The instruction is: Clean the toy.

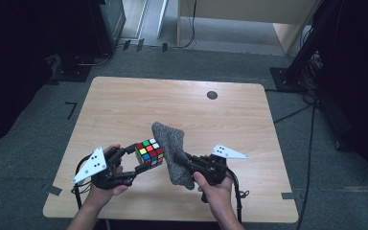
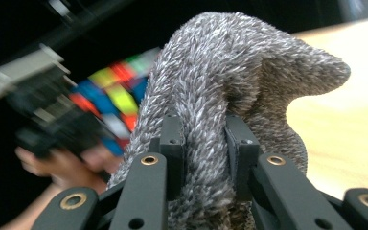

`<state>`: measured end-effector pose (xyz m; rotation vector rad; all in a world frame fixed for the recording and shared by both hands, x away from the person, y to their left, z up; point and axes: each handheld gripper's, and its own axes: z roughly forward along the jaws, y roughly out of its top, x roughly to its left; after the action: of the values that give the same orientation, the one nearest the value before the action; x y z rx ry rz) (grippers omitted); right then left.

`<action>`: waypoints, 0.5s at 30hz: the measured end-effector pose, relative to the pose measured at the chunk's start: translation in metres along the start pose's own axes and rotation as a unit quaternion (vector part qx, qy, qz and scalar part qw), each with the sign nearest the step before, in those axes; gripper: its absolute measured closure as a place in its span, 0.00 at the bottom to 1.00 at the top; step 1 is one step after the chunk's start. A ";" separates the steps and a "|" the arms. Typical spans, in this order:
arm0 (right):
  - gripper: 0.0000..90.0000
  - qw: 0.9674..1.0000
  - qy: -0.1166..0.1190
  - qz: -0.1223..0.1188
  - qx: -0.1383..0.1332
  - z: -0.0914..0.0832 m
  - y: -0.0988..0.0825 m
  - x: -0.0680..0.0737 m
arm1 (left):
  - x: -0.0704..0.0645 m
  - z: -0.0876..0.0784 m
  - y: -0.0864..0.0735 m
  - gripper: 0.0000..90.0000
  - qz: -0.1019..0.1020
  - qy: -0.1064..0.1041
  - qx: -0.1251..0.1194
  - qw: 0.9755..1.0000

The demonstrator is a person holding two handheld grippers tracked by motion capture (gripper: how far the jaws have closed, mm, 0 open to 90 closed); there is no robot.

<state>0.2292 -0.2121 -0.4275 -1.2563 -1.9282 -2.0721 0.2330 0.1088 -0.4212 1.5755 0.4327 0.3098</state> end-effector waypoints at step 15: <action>0.82 0.999 0.031 0.006 0.043 0.026 -0.026 0.000 | 0.004 -0.005 0.001 0.39 -0.040 0.007 -0.043 0.998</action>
<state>0.2285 -0.1837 -0.4511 -1.1695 -1.9545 -1.9744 0.2345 0.1146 -0.4200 1.4688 0.4859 0.2750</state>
